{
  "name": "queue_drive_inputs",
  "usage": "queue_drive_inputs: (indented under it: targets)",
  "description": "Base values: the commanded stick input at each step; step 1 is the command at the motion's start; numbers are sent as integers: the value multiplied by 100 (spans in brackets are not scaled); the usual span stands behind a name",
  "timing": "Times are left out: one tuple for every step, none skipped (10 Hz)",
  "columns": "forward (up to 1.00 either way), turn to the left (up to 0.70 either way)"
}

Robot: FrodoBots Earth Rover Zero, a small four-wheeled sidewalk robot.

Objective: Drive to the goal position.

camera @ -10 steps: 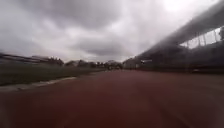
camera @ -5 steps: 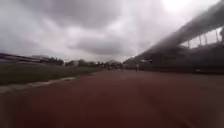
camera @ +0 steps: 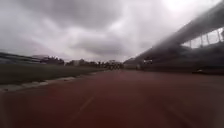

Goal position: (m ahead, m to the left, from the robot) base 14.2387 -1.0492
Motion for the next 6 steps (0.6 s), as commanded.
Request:
queue_drive_inputs:
  targets:
    - [50, 2]
    - [50, 2]
    - [50, 2]
    - [50, 2]
    - [50, 2]
    - [50, 2]
